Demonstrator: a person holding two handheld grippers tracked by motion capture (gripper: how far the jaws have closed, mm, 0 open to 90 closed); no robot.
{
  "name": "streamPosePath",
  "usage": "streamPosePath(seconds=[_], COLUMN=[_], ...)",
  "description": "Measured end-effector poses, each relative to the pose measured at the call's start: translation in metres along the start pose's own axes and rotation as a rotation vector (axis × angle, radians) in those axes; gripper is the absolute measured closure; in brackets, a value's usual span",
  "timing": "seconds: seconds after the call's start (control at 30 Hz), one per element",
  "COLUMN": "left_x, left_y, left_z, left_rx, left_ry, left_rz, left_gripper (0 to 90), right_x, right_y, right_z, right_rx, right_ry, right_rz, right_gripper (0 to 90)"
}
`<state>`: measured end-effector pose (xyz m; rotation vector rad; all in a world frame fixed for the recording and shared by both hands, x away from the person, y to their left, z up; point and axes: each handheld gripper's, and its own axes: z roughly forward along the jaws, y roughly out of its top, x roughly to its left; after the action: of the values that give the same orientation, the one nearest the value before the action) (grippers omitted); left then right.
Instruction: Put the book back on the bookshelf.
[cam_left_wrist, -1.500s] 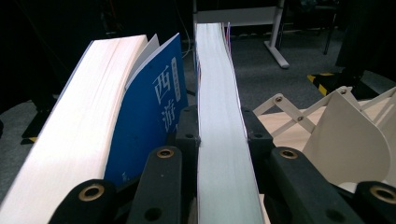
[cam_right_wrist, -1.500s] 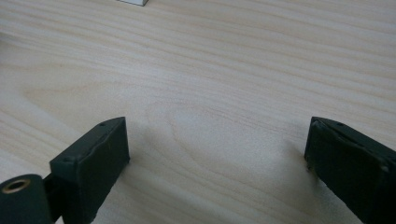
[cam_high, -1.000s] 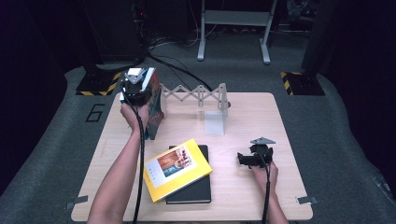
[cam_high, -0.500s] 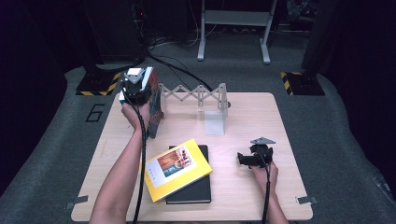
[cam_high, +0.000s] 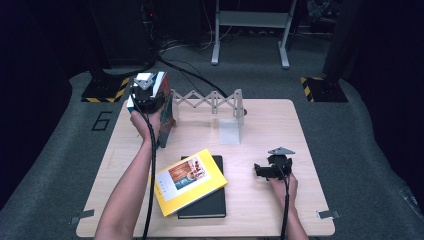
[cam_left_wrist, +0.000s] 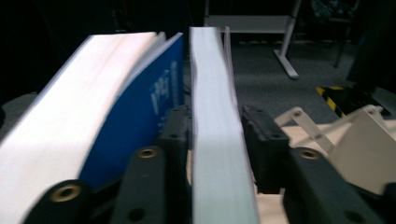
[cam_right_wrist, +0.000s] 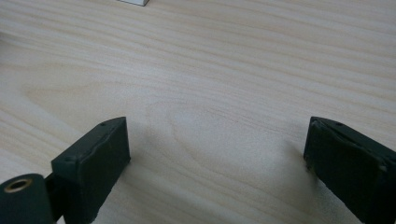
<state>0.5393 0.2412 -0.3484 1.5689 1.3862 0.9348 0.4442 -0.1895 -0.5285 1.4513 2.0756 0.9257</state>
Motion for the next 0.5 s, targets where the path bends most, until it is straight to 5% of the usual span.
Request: streamPosePath(seconds=[0.1,0.5], left_x=[-0.004,-0.01], left_y=[-0.002,-0.009], left_z=[-0.004,-0.041], left_rx=[0.021,-0.02], left_ry=[-0.024,-0.07], left_rz=[0.02,0.081], left_gripper=[50.8,30.5], right_x=[0.0,0.0], right_y=[0.0,0.0], right_z=[0.0,0.0], right_rx=[0.0,0.0], right_ry=[0.0,-0.001], right_rz=[-0.001,-0.003], right_gripper=[6.2,6.3])
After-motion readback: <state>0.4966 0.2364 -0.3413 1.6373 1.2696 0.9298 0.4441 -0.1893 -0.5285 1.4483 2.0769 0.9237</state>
